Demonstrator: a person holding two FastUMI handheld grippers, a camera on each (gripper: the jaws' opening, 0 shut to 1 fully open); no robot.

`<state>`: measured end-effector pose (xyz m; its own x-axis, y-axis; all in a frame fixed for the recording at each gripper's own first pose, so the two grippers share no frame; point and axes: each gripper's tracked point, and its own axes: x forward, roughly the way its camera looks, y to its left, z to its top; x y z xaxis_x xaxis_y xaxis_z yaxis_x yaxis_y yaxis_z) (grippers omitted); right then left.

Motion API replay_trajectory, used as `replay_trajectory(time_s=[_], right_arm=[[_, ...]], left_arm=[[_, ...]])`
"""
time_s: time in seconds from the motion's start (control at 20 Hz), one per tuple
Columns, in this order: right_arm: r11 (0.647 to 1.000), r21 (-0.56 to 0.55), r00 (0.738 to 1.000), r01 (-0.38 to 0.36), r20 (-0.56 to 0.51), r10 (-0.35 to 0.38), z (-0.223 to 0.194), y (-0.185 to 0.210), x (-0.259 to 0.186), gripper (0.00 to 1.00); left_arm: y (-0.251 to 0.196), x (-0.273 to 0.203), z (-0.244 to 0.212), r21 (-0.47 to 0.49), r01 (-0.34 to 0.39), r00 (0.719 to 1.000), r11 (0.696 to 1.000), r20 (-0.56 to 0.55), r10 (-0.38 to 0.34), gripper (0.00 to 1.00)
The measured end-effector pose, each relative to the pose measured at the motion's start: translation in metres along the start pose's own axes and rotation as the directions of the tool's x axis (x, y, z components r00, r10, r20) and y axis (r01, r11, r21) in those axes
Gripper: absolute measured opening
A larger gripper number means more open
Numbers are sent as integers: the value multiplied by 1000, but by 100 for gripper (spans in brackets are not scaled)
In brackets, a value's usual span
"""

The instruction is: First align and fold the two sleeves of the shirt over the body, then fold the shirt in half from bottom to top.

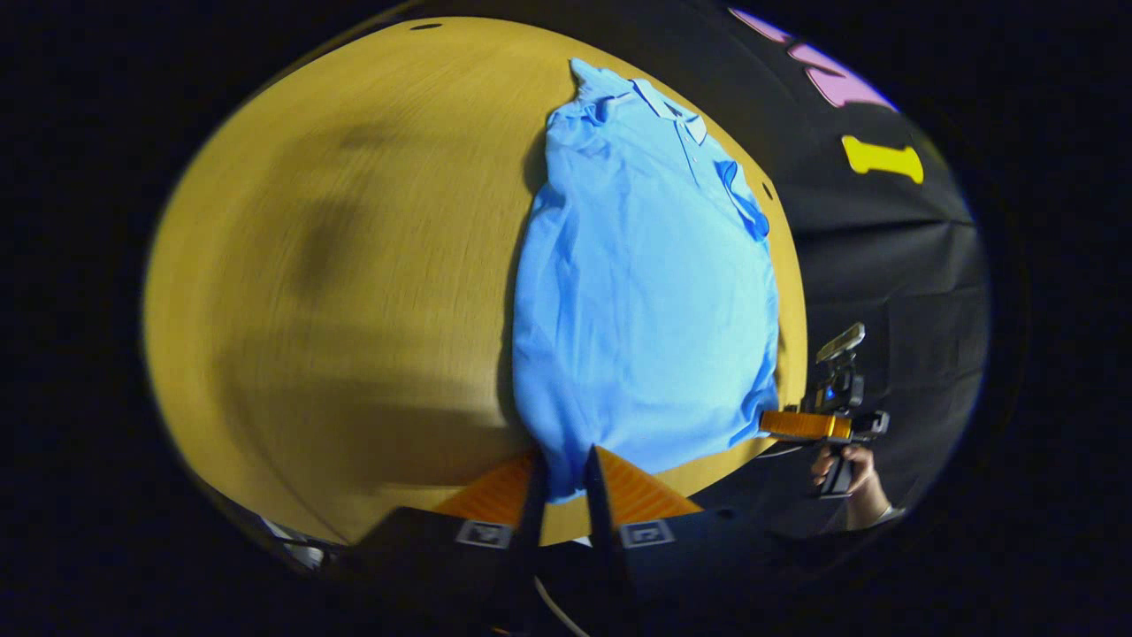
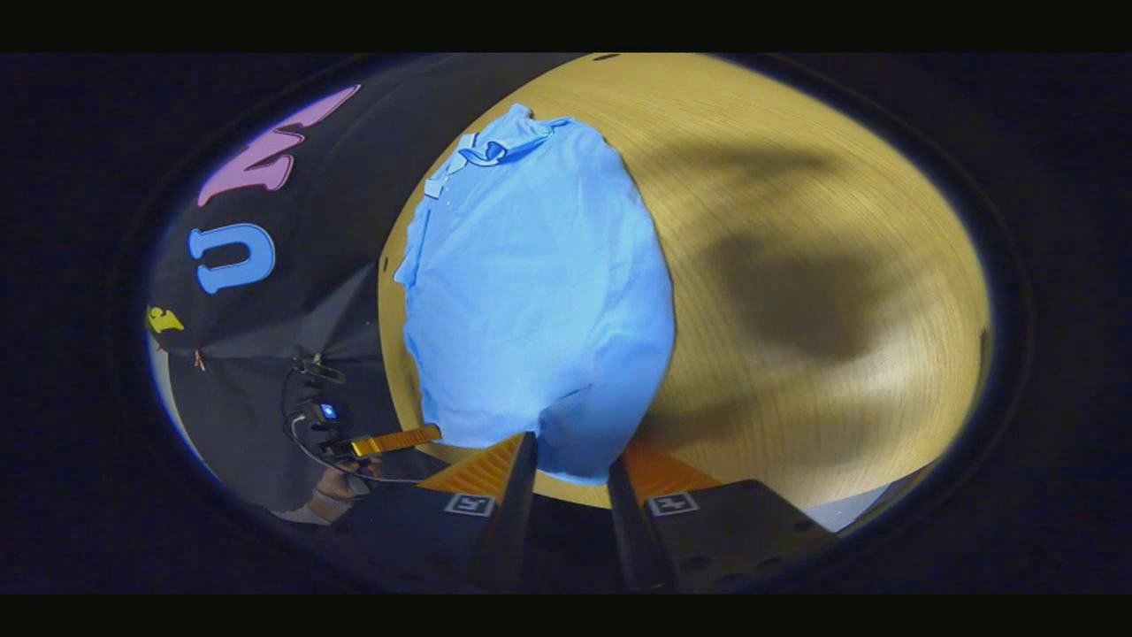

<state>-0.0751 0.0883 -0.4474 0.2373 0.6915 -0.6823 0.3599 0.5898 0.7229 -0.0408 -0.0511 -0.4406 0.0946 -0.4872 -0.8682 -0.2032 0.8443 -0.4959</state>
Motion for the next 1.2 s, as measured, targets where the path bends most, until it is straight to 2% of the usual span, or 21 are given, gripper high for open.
replay_trajectory(time_s=[0.05,0.1,0.15,0.2,0.35,0.5,0.55,0.6,0.65,0.75,0.8,0.85,1.0,1.05,1.15,1.2], right_arm=[[1000,14,1000,-16,4,16,4,2,-2,32],[1000,16,1000,-21,13,21,4,0,3,20],[999,14,1000,-29,9,29,2,2,1,7],[999,5,999,-31,28,31,5,2,4,6],[999,-34,998,-42,41,44,10,4,0,5],[989,-103,991,-104,70,112,18,24,-11,0],[982,-137,987,-127,82,139,23,32,-15,5],[975,-169,983,-143,94,160,28,41,-18,0],[968,-195,977,-160,107,183,34,49,-21,5],[953,-241,964,-185,144,223,49,68,-30,5],[944,-272,956,-187,169,238,59,76,-35,11],[936,-300,949,-185,193,250,69,82,-40,0],[913,-365,926,-180,251,283,99,106,-54,0],[906,-385,919,-176,265,292,110,113,-58,11],[889,-422,904,-176,288,315,132,130,-66,11],[880,-447,900,-162,298,317,143,139,-69,4]], left_arm=[[-2,-1,3,6,3,1000,1000,2,-3,22],[-5,1,6,14,14,1000,1000,10,-14,14],[-6,2,5,33,17,1000,999,14,-18,12],[-6,1,5,59,21,1000,998,22,-22,7],[-4,-2,15,133,-6,998,991,65,-3,6],[-14,-11,28,133,15,994,991,107,-29,6],[-17,-16,34,140,14,992,990,122,-31,6],[-18,-21,41,152,4,991,988,135,-24,6],[-21,-26,49,167,-6,988,986,151,-19,6],[-30,-37,67,203,-20,982,979,187,-19,6],[-36,-42,76,224,-29,978,974,209,-19,6],[-42,-49,88,247,-42,971,968,237,-18,6],[-64,-68,122,331,-80,950,940,312,-29,6],[-71,-73,135,358,-94,942,929,333,-33,6],[-83,-83,164,394,-125,925,910,378,-36,6],[-89,-87,178,405,-140,916,903,401,-37,6]])
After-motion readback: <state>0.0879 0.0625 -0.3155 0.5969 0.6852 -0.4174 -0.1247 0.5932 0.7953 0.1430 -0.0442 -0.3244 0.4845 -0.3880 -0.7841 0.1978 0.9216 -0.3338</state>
